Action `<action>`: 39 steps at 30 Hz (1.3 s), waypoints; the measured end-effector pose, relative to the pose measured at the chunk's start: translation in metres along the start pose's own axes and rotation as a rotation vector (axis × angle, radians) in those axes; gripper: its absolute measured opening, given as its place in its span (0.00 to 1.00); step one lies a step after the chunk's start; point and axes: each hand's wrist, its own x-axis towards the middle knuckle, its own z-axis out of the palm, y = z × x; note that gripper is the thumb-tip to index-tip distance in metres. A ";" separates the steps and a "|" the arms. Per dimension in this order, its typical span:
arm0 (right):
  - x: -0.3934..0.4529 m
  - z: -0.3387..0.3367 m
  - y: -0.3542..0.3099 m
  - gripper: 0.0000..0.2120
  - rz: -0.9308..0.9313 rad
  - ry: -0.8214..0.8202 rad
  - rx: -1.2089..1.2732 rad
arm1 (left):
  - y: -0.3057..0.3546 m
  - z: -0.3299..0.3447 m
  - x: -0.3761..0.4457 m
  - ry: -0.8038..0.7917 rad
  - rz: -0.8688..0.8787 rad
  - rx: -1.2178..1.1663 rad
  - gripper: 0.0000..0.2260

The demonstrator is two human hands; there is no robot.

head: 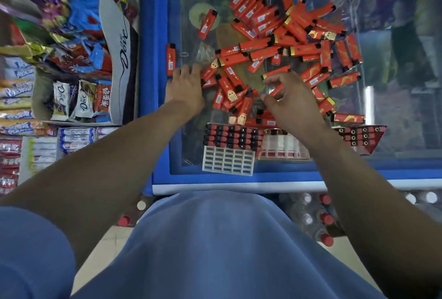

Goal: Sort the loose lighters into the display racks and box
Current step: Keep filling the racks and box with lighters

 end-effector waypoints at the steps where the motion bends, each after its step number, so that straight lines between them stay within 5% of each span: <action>1: 0.004 0.000 -0.001 0.12 0.002 0.000 0.001 | -0.005 0.000 0.002 0.001 0.003 -0.015 0.25; 5: 0.018 0.001 -0.002 0.11 -0.007 -0.002 0.003 | -0.018 -0.006 0.004 -0.017 0.022 -0.112 0.19; 9: 0.026 -0.002 0.001 0.11 0.025 0.011 0.034 | -0.020 -0.023 0.003 0.146 -0.078 -0.263 0.13; 12: 0.031 -0.001 0.003 0.12 0.045 -0.002 0.012 | -0.006 -0.033 0.009 0.196 0.033 -0.279 0.13; 16: 0.034 0.003 0.001 0.12 0.051 -0.011 -0.007 | 0.033 -0.032 0.032 0.072 0.290 -0.270 0.12; 19: 0.036 0.003 -0.002 0.12 0.058 -0.011 -0.002 | 0.052 -0.023 0.047 -0.003 0.403 -0.148 0.18; 25: 0.040 0.000 0.005 0.14 0.057 0.004 0.003 | 0.043 -0.014 0.054 0.027 0.418 -0.252 0.51; 29: 0.038 0.000 0.012 0.13 0.063 0.015 -0.006 | 0.038 -0.021 0.055 -0.213 0.401 -0.051 0.67; 32: 0.036 0.000 0.014 0.13 0.058 0.017 -0.014 | 0.046 -0.022 0.064 -0.287 0.410 0.050 0.69; 39: 0.032 -0.006 0.019 0.13 0.086 0.029 -0.012 | 0.076 -0.023 0.071 -0.184 0.373 0.073 0.61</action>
